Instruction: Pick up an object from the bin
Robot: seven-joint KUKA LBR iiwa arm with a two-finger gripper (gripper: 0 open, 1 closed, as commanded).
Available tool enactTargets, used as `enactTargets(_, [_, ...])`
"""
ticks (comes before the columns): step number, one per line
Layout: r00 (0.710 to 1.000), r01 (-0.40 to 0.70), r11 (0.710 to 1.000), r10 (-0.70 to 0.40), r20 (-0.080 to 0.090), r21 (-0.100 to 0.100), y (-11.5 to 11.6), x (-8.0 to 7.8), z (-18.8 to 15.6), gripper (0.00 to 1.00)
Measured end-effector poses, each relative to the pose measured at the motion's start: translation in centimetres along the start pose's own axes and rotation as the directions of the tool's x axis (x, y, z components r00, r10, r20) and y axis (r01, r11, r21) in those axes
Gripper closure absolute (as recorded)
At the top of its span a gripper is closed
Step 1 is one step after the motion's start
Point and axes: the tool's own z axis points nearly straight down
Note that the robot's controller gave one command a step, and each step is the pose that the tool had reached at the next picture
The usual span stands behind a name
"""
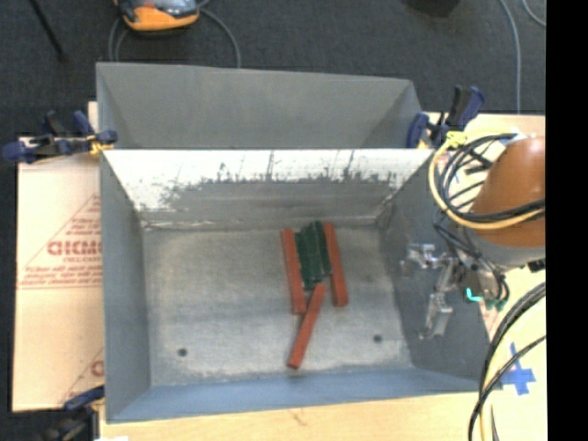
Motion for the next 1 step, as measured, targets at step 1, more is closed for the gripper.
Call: enactTargets(1, [1.0, 0.004, 1.0, -0.004, 0.008, 0.002, 0.05, -0.22, -0.42, 0.0])
